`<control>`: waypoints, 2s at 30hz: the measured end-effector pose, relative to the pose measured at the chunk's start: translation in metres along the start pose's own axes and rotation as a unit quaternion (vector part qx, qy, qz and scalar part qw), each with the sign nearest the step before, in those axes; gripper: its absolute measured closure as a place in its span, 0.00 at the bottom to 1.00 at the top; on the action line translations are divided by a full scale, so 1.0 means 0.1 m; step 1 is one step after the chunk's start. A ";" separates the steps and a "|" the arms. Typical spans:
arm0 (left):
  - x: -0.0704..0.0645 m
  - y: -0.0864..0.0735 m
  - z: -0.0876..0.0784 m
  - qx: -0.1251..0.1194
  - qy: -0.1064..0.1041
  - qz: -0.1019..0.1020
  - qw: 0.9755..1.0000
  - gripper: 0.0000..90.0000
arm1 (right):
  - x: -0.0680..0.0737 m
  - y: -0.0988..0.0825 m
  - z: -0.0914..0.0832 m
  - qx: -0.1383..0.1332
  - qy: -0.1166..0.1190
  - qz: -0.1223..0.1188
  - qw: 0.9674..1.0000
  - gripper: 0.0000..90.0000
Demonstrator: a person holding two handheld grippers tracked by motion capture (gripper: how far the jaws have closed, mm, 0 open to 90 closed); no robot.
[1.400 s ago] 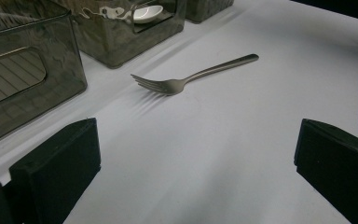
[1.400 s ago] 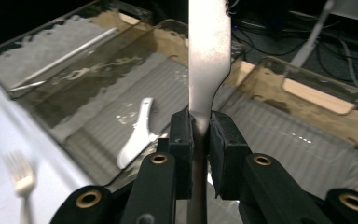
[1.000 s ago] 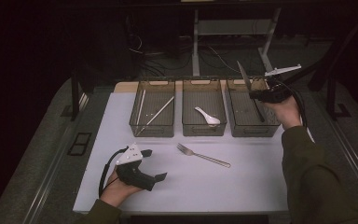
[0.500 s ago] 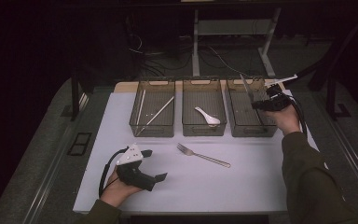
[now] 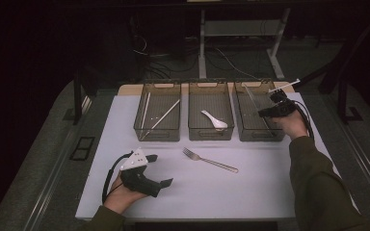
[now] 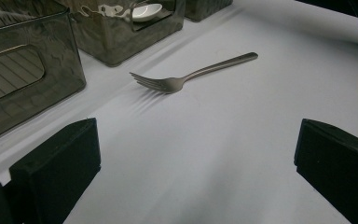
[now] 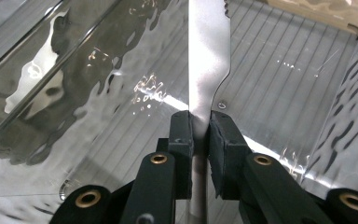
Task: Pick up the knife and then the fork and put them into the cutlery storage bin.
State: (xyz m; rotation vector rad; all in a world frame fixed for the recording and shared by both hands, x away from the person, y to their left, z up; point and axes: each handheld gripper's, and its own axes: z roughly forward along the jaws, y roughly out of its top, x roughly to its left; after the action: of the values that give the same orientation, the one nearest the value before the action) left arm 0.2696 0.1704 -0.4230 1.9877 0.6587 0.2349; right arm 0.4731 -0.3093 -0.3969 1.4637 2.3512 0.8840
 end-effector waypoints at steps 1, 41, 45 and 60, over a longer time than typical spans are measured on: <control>0.00 0.00 0.00 0.000 0.000 0.000 1.000 0.00 | 0.00 0.00 0.00 0.002 -0.001 -0.002 1.000 0.88; 0.00 0.00 0.01 0.001 0.000 0.001 1.000 0.00 | 0.03 -0.05 -0.19 -0.056 0.047 0.004 0.997 0.64; 0.00 0.00 0.01 -0.001 0.000 0.000 1.000 0.00 | 0.03 -0.09 -0.27 -0.071 0.059 0.008 0.996 0.62; 0.00 -0.01 0.01 0.001 0.001 -0.002 1.000 0.00 | 0.29 -0.16 -0.67 -0.112 0.102 -0.044 0.987 0.63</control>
State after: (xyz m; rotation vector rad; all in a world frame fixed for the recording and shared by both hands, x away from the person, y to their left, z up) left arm 0.2696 0.1700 -0.4238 1.9884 0.6640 0.2328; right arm 0.4143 -0.3136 -0.3500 1.2236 2.3403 1.2809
